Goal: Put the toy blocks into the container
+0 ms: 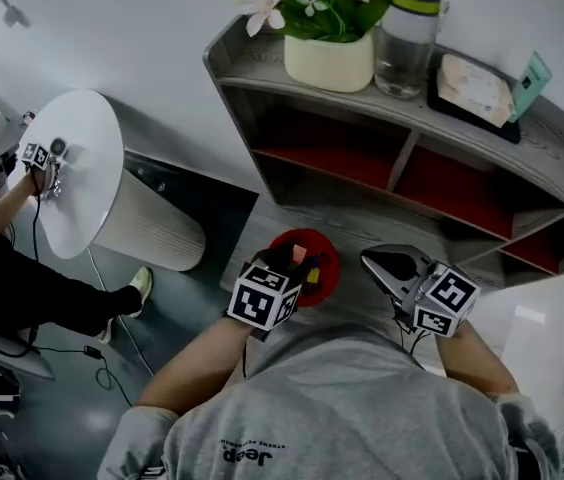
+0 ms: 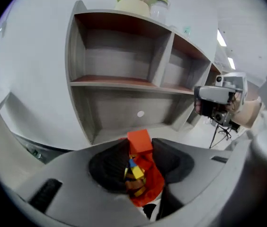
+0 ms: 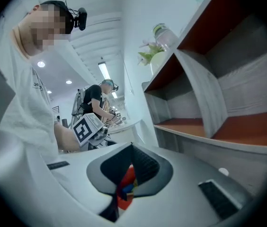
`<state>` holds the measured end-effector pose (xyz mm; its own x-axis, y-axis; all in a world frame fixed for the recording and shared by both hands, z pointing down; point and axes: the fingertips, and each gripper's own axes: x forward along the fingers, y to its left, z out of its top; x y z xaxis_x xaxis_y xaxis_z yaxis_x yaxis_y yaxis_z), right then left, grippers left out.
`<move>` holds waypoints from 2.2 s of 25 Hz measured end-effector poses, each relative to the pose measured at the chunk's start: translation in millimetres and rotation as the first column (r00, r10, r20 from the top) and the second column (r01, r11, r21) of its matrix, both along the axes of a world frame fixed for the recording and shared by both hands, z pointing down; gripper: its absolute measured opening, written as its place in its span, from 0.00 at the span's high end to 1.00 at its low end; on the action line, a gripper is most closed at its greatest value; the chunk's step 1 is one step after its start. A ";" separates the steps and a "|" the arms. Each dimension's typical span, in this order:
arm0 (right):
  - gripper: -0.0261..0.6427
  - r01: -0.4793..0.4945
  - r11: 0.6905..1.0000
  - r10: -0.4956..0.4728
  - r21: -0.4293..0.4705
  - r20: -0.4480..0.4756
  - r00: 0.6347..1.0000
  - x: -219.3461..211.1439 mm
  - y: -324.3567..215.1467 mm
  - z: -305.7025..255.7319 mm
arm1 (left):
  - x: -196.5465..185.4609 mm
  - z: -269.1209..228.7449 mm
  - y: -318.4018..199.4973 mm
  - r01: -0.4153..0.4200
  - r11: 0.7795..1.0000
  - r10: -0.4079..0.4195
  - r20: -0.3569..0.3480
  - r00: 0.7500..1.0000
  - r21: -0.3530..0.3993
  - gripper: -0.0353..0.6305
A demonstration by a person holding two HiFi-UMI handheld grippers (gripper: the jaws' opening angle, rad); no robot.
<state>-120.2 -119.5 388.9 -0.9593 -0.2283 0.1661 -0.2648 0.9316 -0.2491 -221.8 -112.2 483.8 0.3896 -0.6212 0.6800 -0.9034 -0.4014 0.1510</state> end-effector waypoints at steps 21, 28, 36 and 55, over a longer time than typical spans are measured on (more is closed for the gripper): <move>0.94 -0.106 0.994 0.108 0.029 -0.083 0.991 -59.2 23.3 -8.0 | -26.3 -29.2 12.7 -0.237 0.969 0.244 -0.123 0.962 0.067 0.45; 0.94 -0.131 0.991 0.133 0.034 -0.078 0.988 -47.1 24.6 -10.4 | -19.5 -52.3 19.0 -0.228 0.960 0.262 -0.233 0.937 0.165 0.47; 0.94 -0.206 0.978 0.206 -0.023 -0.014 0.978 2.8 14.4 -17.9 | 5.5 -76.3 27.3 -0.182 0.940 0.288 -0.387 0.876 0.287 0.70; 0.95 -0.361 0.929 0.359 0.086 0.039 0.933 273.1 17.9 -40.2 | 224.9 -142.0 26.0 -0.143 0.839 0.380 -0.377 0.844 0.526 0.92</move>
<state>152.9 -101.5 348.7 -0.8133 -0.5718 0.1079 -0.5816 0.7937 -0.1783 3.1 -86.2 341.8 0.7688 -0.6379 0.0448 -0.6275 -0.7391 0.2450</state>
